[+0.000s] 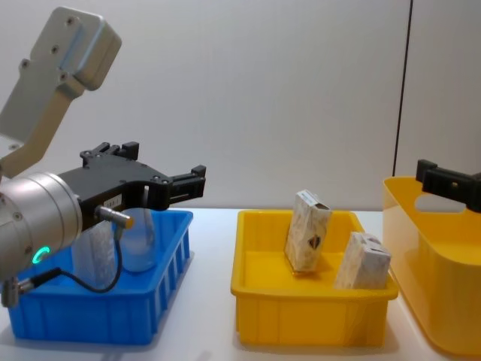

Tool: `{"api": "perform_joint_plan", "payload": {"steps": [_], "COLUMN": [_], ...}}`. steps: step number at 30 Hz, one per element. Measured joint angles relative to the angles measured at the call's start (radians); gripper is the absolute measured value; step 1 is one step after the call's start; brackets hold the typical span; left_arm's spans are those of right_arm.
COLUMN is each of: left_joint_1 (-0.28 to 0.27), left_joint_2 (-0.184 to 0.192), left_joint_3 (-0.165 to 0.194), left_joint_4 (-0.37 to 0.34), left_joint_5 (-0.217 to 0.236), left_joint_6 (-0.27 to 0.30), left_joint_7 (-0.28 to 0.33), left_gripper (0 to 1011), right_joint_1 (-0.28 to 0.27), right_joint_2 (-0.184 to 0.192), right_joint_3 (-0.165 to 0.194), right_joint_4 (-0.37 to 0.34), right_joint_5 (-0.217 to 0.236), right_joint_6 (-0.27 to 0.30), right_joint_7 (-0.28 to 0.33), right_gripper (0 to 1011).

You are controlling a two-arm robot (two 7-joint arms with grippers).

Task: Bimanual collaborative sorting of washing and personal care products

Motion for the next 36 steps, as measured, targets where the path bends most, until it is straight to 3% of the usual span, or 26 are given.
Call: {"api": "perform_joint_plan", "payload": {"steps": [9,16,25,36], "left_joint_1": [0.000,0.000,0.000,0.000], "left_joint_2": [0.000,0.000,0.000,0.000], "left_joint_3": [0.000,0.000,0.000,0.000], "left_joint_4": [0.000,0.000,0.000,0.000], "left_joint_5": [0.000,0.000,0.000,0.000], "left_joint_6": [0.000,0.000,0.000,0.000], "left_joint_7": [0.000,0.000,0.000,0.000], "left_gripper": [1001,1001,1001,1001], "right_joint_1": [0.003,0.025,0.066,0.088], "right_joint_2": [-0.004,-0.025,-0.081,-0.152], "right_joint_3": [-0.002,-0.019,-0.056,-0.074], "right_joint_4": [0.000,0.001,0.010,0.019], "right_joint_5": [-0.001,-0.008,-0.026,-0.047], "right_joint_6": [0.004,0.044,0.161,0.298], "right_joint_7": [0.000,-0.008,-0.052,-0.136], "right_gripper": [1004,1004,1003,1004]}}
